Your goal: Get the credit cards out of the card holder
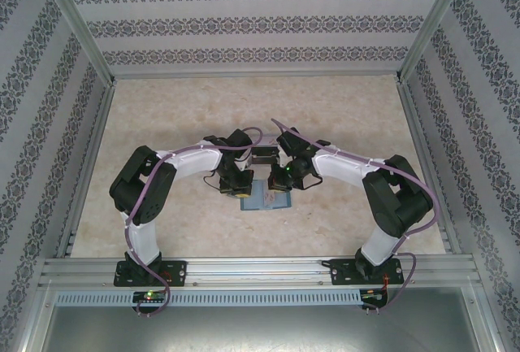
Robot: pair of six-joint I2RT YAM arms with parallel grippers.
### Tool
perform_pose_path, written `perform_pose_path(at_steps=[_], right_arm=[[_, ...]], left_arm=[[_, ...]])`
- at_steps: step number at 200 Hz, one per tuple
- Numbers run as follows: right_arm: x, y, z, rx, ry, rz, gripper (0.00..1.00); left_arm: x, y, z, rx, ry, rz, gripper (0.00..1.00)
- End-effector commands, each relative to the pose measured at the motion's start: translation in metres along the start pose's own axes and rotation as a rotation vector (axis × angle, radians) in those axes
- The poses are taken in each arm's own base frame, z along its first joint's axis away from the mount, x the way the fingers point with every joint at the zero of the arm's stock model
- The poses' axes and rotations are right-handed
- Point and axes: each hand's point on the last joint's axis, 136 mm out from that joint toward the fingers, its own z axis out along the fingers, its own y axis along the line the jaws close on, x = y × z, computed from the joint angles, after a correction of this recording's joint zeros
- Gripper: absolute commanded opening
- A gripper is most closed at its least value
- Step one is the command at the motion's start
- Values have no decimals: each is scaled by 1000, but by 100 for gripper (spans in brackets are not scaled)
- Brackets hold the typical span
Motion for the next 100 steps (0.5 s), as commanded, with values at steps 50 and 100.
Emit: perform_pose_path(at_steps=[50, 100], right_arm=[[-21, 7, -36, 17, -110, -92, 4], [-37, 32, -52, -35, -150, -282, 4]], left_arm=[[4, 10, -19, -59, -47, -6, 2], [4, 13, -21, -61, -65, -10, 2]])
